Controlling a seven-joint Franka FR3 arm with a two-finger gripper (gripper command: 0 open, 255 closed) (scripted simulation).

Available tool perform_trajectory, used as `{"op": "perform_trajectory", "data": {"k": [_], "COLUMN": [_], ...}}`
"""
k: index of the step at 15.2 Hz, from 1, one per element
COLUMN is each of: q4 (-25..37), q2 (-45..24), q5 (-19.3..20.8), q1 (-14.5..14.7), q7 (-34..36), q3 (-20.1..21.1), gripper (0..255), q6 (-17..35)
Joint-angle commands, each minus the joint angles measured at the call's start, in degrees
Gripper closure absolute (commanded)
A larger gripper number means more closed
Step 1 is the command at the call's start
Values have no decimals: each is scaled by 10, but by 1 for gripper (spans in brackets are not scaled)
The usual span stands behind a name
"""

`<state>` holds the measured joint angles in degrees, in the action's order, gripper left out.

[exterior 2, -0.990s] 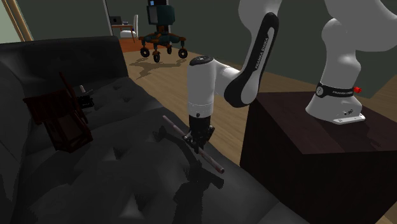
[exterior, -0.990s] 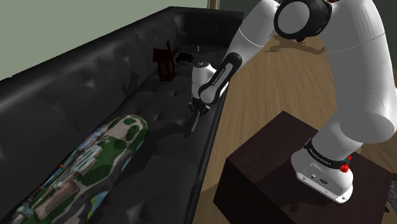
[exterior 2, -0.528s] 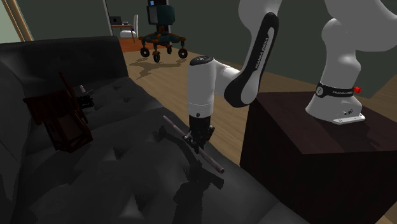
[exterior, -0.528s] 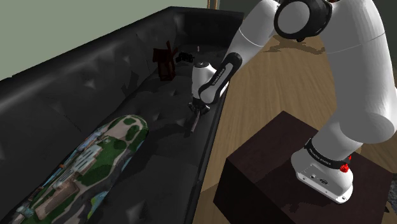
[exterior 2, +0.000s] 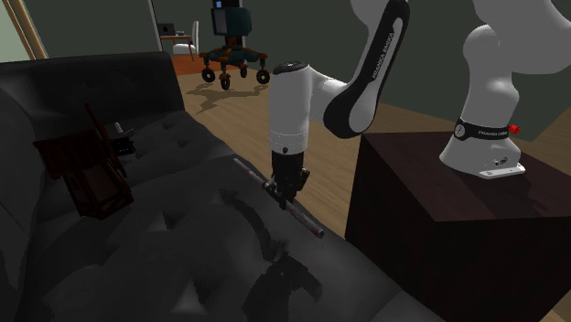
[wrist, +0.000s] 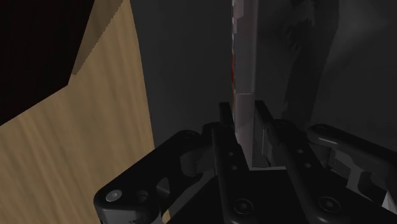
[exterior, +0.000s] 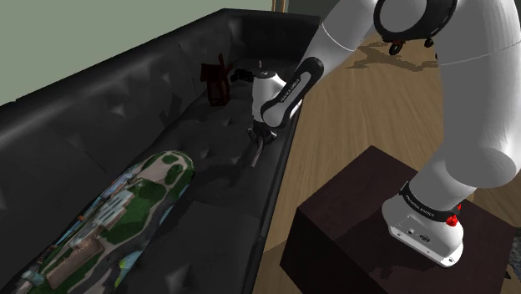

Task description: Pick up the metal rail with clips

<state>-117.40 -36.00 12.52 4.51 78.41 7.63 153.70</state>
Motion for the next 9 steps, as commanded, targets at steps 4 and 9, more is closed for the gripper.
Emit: {"op": "perform_trajectory", "data": {"k": [4, 9], "q4": [-9, -14], "q2": [35, 56], "q5": [-8, -14], "q1": [-6, -10], "q7": [-6, -10], "q3": [9, 14], "gripper": [255, 255], "q6": [-26, -42]}}
